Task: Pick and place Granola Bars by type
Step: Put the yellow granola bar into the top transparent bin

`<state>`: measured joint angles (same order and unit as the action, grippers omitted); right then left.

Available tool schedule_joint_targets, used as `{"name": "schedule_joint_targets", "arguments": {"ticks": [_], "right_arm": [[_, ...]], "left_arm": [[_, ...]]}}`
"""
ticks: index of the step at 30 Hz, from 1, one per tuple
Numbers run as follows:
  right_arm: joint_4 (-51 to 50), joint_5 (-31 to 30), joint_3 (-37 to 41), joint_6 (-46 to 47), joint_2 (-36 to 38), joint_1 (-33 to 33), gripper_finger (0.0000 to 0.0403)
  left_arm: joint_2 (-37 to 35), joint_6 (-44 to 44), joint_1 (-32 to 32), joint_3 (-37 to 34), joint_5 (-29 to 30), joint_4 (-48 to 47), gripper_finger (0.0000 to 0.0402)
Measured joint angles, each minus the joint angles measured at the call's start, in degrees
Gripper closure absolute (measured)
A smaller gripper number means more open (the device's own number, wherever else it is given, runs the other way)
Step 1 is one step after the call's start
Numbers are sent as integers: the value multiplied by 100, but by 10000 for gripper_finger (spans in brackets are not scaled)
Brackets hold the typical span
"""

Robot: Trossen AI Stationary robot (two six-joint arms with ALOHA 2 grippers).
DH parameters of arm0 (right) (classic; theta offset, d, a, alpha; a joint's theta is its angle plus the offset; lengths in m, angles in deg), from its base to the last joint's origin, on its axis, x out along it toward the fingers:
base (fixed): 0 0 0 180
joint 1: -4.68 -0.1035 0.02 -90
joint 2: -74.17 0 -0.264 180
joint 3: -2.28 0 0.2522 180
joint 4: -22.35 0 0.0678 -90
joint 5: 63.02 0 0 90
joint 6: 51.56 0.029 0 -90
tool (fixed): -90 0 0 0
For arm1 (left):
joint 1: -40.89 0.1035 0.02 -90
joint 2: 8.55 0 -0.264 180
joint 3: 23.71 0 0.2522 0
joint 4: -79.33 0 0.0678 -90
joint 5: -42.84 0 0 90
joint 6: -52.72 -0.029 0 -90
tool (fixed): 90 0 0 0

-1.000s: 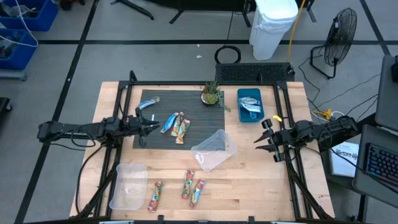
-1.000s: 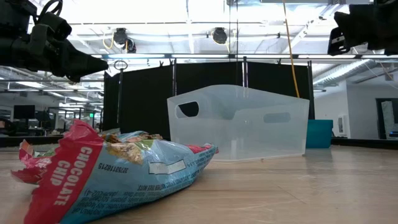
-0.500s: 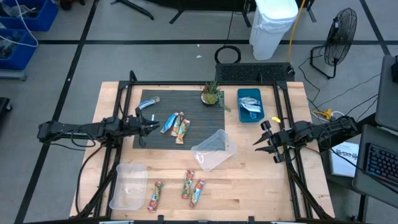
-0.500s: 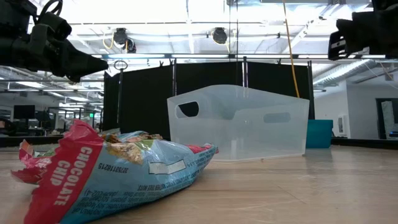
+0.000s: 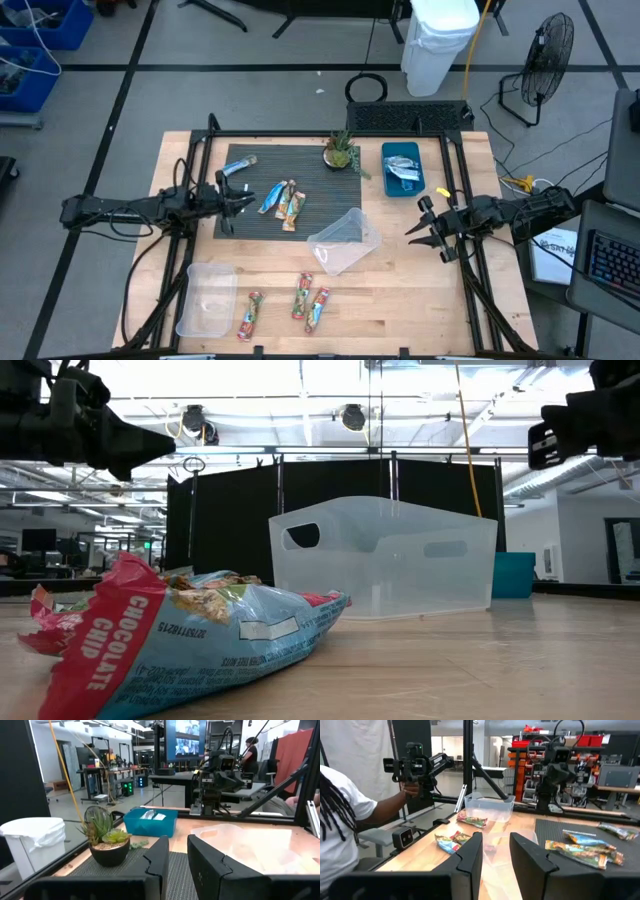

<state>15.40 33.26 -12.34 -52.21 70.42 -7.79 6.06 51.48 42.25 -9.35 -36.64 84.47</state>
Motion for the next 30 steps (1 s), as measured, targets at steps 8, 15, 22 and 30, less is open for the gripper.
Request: {"name": "schedule_joint_targets", "arguments": {"ticks": [8, 15, 22, 30], "right_arm": [[-171, 16, 0, 202, 0, 0, 314], [-169, 185, 2, 202, 0, 0, 314], [-279, 474, 2, 198, 0, -1, 314], [-234, 444, 2, 839, -1, 0, 314]], "left_arm": [[-1, 0, 0, 0, 0, 16, 325], [0, 92, 0, 0, -2, -1, 325], [0, 356, 0, 1, -475, -40, 325], [-2, 856, 0, 4, -735, 65, 325]]}}
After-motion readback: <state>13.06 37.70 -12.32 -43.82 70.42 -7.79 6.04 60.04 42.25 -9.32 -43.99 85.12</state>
